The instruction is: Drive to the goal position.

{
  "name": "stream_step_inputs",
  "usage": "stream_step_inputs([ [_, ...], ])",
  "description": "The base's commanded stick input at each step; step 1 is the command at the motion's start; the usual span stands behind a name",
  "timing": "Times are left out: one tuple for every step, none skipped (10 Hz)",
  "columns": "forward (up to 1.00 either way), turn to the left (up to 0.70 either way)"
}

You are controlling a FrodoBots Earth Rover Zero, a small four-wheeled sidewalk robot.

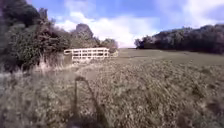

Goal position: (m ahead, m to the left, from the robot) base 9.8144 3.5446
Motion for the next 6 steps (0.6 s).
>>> stream_step_inputs([
  [0.7, 0.0],
  [0.7, 0.0],
  [0.7, 0.0],
  [0.7, 0.0],
  [0.7, 0.0],
  [0.7, 0.0],
])
